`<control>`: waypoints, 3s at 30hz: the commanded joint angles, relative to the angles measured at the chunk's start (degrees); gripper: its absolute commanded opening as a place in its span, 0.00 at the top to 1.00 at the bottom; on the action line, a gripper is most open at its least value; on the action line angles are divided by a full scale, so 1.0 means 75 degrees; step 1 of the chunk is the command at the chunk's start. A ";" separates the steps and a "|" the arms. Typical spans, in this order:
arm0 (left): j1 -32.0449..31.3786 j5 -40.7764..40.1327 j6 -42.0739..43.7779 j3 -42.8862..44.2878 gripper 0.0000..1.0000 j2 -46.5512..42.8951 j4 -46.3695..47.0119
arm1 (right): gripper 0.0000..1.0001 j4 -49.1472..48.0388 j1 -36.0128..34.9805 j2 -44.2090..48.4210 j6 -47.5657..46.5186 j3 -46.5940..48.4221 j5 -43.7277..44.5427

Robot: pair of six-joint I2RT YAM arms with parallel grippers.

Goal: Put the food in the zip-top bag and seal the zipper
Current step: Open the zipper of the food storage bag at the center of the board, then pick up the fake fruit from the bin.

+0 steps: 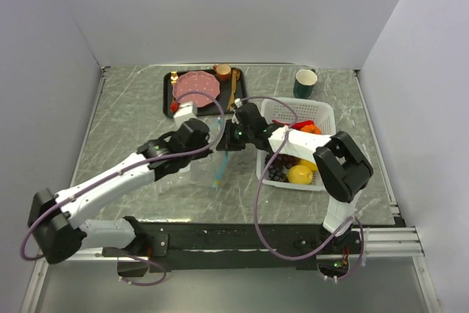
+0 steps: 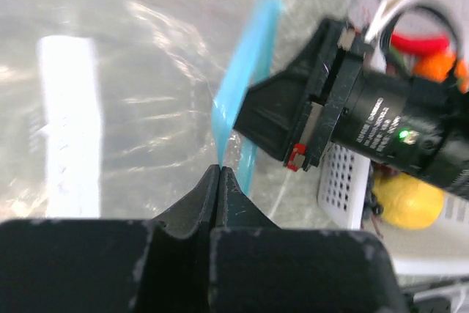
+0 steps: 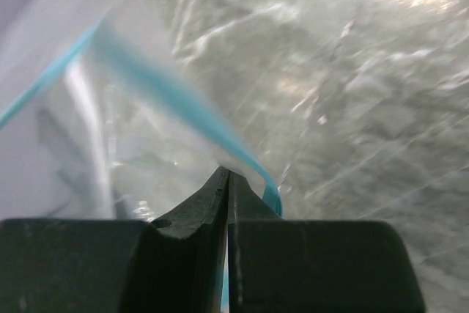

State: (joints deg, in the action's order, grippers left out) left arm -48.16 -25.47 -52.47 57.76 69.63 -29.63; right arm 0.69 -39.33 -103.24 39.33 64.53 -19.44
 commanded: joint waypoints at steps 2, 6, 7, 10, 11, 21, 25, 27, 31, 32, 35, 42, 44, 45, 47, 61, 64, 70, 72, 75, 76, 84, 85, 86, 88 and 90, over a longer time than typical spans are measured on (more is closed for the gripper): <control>0.0573 -0.0646 -0.0223 -0.0130 0.99 -0.0939 -0.0853 | 0.92 0.0739 0.0041 -0.0706 -0.0193 0.0769 0.0705; 0.1041 -0.0553 -0.0141 -0.0318 0.99 -0.1431 -0.0877 | 0.92 0.1254 0.0029 -0.1070 -0.0287 0.1239 0.1114; 0.1066 -0.0576 -0.0141 -0.0330 0.99 -0.1478 -0.0924 | 0.92 0.1314 0.0053 -0.1186 -0.0299 0.1379 0.1348; 0.1148 -0.0471 -0.0141 -0.0423 0.99 -0.1561 -0.0925 | 0.91 0.1607 0.0065 -0.1328 -0.0474 0.1719 0.1525; 0.1171 -0.0297 -0.0106 -0.0505 0.99 -0.1549 -0.0855 | 0.91 0.1607 0.0053 -0.1340 -0.0509 0.1766 0.1479; 0.1172 0.0548 0.0046 -0.0494 0.99 -0.0284 0.0165 | 0.48 0.1102 0.0053 0.0356 -0.0978 0.1217 0.1149; 0.1172 0.0572 0.0187 -0.0400 0.99 -0.0225 0.0329 | 0.46 0.1712 0.0053 0.0862 -0.1189 0.1193 0.1642; 0.1172 0.0619 0.0246 -0.0365 0.99 -0.0178 0.0341 | 0.44 0.1806 0.0053 0.1282 -0.1190 0.0925 0.1980; 0.1172 0.0713 0.0316 -0.0283 0.99 -0.0026 0.0329 | 0.35 0.2262 0.0111 0.2022 -0.1049 0.0467 0.3140; 0.1172 0.0725 0.0316 -0.0295 0.99 -0.0002 0.0364 | 0.32 0.2391 0.0193 0.2163 -0.1002 0.0373 0.3387; 0.1172 0.0947 0.0433 -0.0435 0.99 -0.0119 0.0563 | 0.29 0.2650 0.0427 0.2783 -0.0967 -0.0154 0.3938; 0.1172 0.1111 0.0620 -0.0460 0.99 -0.0061 0.0693 | 0.22 0.3353 0.1456 0.4132 -0.0721 -0.1115 0.4959; 0.1172 0.1123 0.0644 -0.0400 0.99 0.0091 0.0634 | 0.22 0.3423 0.1692 0.4261 -0.0709 -0.1314 0.5053; 0.1172 0.1146 0.0667 -0.0412 0.99 0.0126 0.0669 | 0.22 0.3493 0.1763 0.4285 -0.0732 -0.1327 0.5146; 0.1172 0.1251 0.0726 -0.0493 0.99 0.0045 0.0914 | 0.21 0.3809 0.1916 0.4239 -0.0697 -0.1257 0.5415; 0.1183 0.1158 0.0785 -0.0611 0.99 -0.0213 0.1021 | 0.09 0.3824 0.2127 0.3700 -0.0685 -0.1807 0.5065; 0.1172 0.1193 0.0796 -0.0611 0.99 -0.0190 0.1044 | 0.08 0.3391 0.2174 0.3373 -0.0814 -0.1924 0.4727; 0.1172 0.1205 0.0773 -0.0517 0.99 -0.0061 0.0915 | 0.07 0.3259 0.2186 0.2272 -0.1037 -0.1563 0.4596; 0.1172 0.1170 0.0750 -0.0494 0.99 -0.0061 0.0857 | 0.08 0.3236 0.2186 0.2071 -0.1049 -0.1480 0.4561; 0.1183 0.1100 0.0715 -0.0471 0.99 -0.0096 0.0775 | 0.19 0.3049 0.2186 0.2082 -0.1026 -0.1584 0.4538; 0.1172 0.1100 0.0714 -0.0470 0.99 -0.0107 0.0740 | 0.29 0.2968 0.2186 0.2221 -0.1037 -0.1654 0.4514; 0.1172 0.1111 0.0726 -0.0494 0.99 -0.0073 0.0774 | 0.51 0.2404 0.2186 0.3510 -0.1423 -0.2042 0.4443; 0.1172 0.1135 0.0738 -0.0505 0.99 -0.0061 0.0786 | 0.51 0.2393 0.2174 0.3697 -0.1482 -0.2007 0.4444; 0.1172 0.1146 0.0715 -0.0506 0.99 -0.0038 0.0809 | 0.57 0.2393 0.2185 0.3769 -0.1610 -0.1983 0.4455; 0.1183 0.1193 0.0714 -0.0494 0.99 -0.0026 0.0833 | 0.61 0.2474 0.2186 0.3979 -0.1693 -0.1890 0.4479; 0.1183 0.1193 0.0714 -0.0471 0.99 -0.0014 0.0833 | 0.61 0.2498 0.2186 0.4132 -0.1810 -0.1831 0.4444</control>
State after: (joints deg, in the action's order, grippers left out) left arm -39.44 -16.78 -47.48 52.99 69.58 -24.64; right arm 21.43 -23.20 -75.85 28.34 48.93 13.50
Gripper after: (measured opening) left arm 0.014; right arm 0.538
